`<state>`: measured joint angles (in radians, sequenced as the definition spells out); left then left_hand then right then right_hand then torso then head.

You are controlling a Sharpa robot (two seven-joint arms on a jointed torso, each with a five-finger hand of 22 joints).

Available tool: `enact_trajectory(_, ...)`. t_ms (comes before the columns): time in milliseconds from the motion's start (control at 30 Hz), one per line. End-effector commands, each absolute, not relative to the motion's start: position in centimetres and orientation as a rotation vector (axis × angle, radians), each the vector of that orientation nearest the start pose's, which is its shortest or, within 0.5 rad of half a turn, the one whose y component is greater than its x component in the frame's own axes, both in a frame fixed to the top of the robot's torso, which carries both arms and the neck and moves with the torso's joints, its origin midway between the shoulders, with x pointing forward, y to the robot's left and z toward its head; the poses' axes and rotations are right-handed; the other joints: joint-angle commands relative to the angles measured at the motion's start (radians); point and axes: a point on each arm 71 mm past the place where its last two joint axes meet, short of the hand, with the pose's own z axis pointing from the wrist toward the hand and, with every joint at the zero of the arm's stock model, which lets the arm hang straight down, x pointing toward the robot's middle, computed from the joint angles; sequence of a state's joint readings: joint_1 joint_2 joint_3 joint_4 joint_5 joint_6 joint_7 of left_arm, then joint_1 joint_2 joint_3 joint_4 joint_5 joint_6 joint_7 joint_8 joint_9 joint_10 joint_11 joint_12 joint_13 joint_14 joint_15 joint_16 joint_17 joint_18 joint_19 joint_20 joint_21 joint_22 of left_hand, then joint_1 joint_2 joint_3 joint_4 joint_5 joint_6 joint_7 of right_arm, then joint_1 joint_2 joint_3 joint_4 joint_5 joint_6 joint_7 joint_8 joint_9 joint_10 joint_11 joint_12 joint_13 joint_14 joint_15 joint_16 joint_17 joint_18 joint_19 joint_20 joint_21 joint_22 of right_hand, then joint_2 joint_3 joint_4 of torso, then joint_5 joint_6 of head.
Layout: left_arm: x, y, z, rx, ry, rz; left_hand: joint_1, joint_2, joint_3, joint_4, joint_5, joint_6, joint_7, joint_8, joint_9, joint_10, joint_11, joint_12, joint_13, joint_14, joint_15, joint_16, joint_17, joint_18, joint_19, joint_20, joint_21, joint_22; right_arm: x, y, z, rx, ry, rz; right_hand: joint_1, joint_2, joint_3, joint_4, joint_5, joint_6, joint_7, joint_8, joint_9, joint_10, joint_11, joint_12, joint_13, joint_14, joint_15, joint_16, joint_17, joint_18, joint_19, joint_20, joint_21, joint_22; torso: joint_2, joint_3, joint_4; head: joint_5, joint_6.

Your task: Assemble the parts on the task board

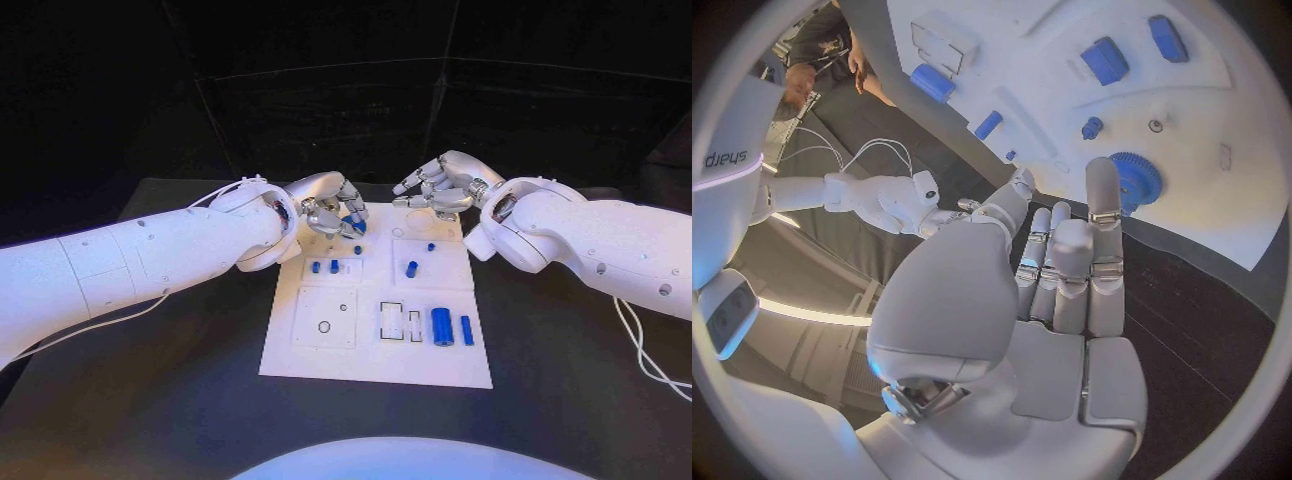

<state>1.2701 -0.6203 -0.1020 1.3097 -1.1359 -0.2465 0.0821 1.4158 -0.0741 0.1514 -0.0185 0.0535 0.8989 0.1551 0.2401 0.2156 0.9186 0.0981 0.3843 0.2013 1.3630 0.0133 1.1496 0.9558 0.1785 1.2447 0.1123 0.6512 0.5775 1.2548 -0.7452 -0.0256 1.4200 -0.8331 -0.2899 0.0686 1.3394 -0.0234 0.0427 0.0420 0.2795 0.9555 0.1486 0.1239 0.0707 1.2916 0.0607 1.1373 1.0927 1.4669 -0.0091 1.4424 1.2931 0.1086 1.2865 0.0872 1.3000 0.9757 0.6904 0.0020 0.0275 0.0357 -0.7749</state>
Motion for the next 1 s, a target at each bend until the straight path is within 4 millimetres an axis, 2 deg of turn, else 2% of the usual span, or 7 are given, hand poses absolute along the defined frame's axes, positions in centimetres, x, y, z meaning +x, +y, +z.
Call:
enact_trajectory(33, 51.9, 13.1, -18.8, 0.256, 1.718, -0.884, -0.008, -0.007, 0.006, -0.008, -0.002, 0.013, 0.002, -0.014, -0.018, 0.007, 0.001, -0.01, -0.022, 0.049, -0.002, 0.084, 0.089, 0.003, 0.036, -0.003, 0.028, 0.018, 51.5, -17.8, -15.8, 0.317, 1.689, 1.084, -0.006, 0.002, -0.001, 0.003, 0.006, -0.004, 0.0, 0.003, -0.001, -0.007, -0.003, -0.004, -0.002, 0.046, -0.009, -0.006, -0.002, 0.006, -0.006, 0.002, -0.007, -0.002, 0.001, -0.0011, -0.0006, -0.002, 0.0)
enact_trajectory(167, 52.1, 12.5, -19.6, 0.308, 1.755, -0.828, -0.01, -0.014, 0.009, -0.021, -0.002, 0.017, 0.003, -0.031, -0.04, 0.003, 0.002, -0.02, -0.048, 0.093, -0.003, 0.164, 0.179, -0.022, 0.106, -0.005, 0.173, 0.164, 51.5, -17.7, -15.8, 0.317, 1.689, 1.084, -0.006, 0.002, -0.001, 0.003, 0.006, -0.004, 0.0, 0.003, -0.001, -0.007, -0.003, -0.004, -0.002, 0.046, -0.009, -0.006, -0.002, 0.006, -0.006, 0.002, -0.007, -0.002, 0.0, -0.0001, -0.0004, -0.003, 0.001)
enact_trajectory(300, 52.4, 12.3, -20.2, 0.336, 1.782, -0.777, -0.014, -0.014, 0.013, -0.028, -0.002, 0.028, 0.001, -0.038, -0.052, 0.011, -0.001, -0.02, -0.064, 0.112, -0.005, 0.2, 0.22, -0.033, 0.135, -0.008, 0.242, 0.233, 51.5, -17.7, -15.8, 0.316, 1.688, 1.085, -0.006, 0.002, -0.001, 0.003, 0.006, -0.004, 0.0, 0.003, -0.001, -0.007, -0.003, -0.004, -0.002, 0.046, -0.009, -0.006, -0.002, 0.006, -0.006, 0.002, -0.007, -0.002, 0.001, -0.0004, -0.0002, -0.004, 0.001)
enact_trajectory(600, 52.9, 11.6, -21.0, 0.374, 1.828, -0.718, -0.017, -0.002, 0.03, -0.037, -0.002, 0.057, -0.008, -0.04, -0.066, 0.035, -0.008, -0.021, -0.085, 0.124, -0.011, 0.217, 0.23, -0.044, 0.163, -0.013, 0.311, 0.306, 51.5, -17.6, -15.8, 0.315, 1.687, 1.087, -0.006, 0.002, -0.001, 0.003, 0.006, -0.004, 0.0, 0.003, -0.001, -0.007, -0.003, -0.004, -0.002, 0.046, -0.009, -0.006, -0.002, 0.006, -0.006, 0.002, -0.007, -0.002, 0.0, -0.0001, -0.0005, -0.006, -0.001)
enact_trajectory(1000, 53.4, 11.3, -21.7, 0.373, 1.86, -0.671, -0.014, 0.014, 0.06, -0.047, -0.002, 0.078, -0.011, -0.047, -0.079, 0.057, -0.01, -0.032, -0.106, 0.13, -0.014, 0.223, 0.23, -0.051, 0.174, -0.016, 0.348, 0.346, 51.5, -17.5, -15.8, 0.315, 1.684, 1.088, -0.005, 0.003, 0.0, 0.002, 0.006, -0.005, 0.0, 0.004, -0.001, -0.008, -0.003, -0.006, -0.004, 0.046, -0.009, -0.007, -0.002, 0.007, -0.006, 0.002, -0.008, -0.004, 0.0, 0.0, 0.0002, -0.009, -0.002)
